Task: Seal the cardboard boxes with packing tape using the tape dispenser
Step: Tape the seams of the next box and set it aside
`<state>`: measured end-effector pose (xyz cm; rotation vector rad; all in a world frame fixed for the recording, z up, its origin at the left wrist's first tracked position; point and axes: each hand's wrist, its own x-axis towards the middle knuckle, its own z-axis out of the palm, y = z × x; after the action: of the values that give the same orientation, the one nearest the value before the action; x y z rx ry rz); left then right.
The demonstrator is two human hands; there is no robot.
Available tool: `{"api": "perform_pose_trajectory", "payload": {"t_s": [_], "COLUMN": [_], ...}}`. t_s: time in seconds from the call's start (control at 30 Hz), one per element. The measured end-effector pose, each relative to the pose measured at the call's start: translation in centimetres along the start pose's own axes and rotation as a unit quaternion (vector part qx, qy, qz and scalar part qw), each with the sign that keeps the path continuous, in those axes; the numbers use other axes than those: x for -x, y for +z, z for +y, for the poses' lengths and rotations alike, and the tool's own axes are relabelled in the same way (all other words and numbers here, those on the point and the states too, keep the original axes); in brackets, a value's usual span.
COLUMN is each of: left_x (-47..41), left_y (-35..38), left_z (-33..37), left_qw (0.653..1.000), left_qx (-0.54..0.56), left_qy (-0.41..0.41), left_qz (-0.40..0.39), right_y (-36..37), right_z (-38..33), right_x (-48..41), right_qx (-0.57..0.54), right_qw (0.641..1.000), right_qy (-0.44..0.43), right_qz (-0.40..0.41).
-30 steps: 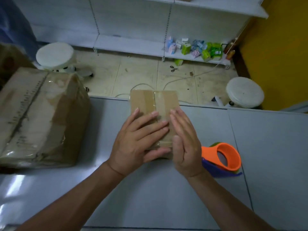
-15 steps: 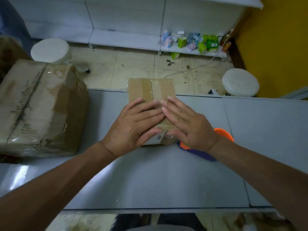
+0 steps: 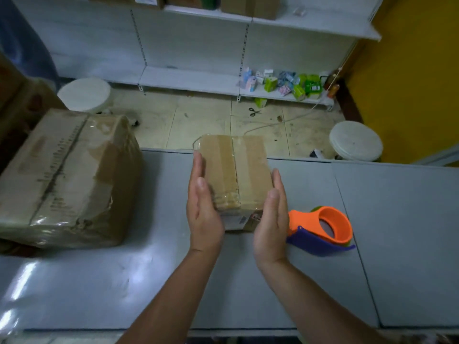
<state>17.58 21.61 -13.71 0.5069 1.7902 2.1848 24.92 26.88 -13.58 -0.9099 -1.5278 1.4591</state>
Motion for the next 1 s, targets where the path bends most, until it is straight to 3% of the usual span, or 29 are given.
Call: {"api": "perform_pose_trajectory", "payload": {"t_s": [0.1, 0.2, 0.3, 0.43, 0.5, 0.6, 0.73, 0.8, 0.9, 1.0], "left_x": [0.4, 0.6, 0.6, 1.8, 2.9, 3.3, 3.3, 3.3, 2.9, 2.2], "left_y": [0.9, 1.7, 0.7, 0.0, 0.7, 1.1, 0.9, 0.3, -2.4, -5.1], "left_z": [-1.2, -1.4, -0.9, 1.9, 2.9, 1.7, -0.3, -0.6, 0.6, 2.6], "left_qw": [0.999, 0.996, 0.998, 0.996, 0.995, 0.989, 0.986, 0.990, 0.989, 0.949], "left_qx": [0.009, 0.020, -0.018, -0.063, -0.062, -0.092, -0.102, -0.113, -0.141, -0.259], "left_qy": [0.009, 0.013, 0.004, -0.064, -0.069, -0.058, -0.014, -0.001, -0.020, -0.007], "left_qz": [0.049, 0.090, 0.053, -0.007, 0.026, 0.101, 0.131, 0.089, -0.048, -0.180], "right_y": [0.7, 0.2, -0.7, -2.8, -2.8, -1.5, -1.3, -2.5, -5.9, -8.7], "right_z": [1.3, 2.0, 1.2, -0.7, -1.1, -0.4, 0.5, 0.5, -0.8, -2.1], "right_x": [-0.3, -0.4, -0.3, -0.5, -0.3, 0.6, 0.7, 0.4, -0.2, -1.9], "right_qx": [-0.010, 0.001, 0.020, -0.017, 0.005, 0.078, 0.111, 0.111, 0.111, 0.301], "right_qw": [0.999, 0.998, 0.998, 0.992, 0.992, 0.994, 0.990, 0.985, 0.961, 0.885], "right_qy": [-0.030, -0.062, -0.049, 0.046, 0.050, -0.015, -0.055, -0.046, -0.040, -0.143], "right_qz": [0.043, 0.026, -0.028, -0.116, -0.116, -0.078, -0.062, -0.121, -0.250, -0.325]}}
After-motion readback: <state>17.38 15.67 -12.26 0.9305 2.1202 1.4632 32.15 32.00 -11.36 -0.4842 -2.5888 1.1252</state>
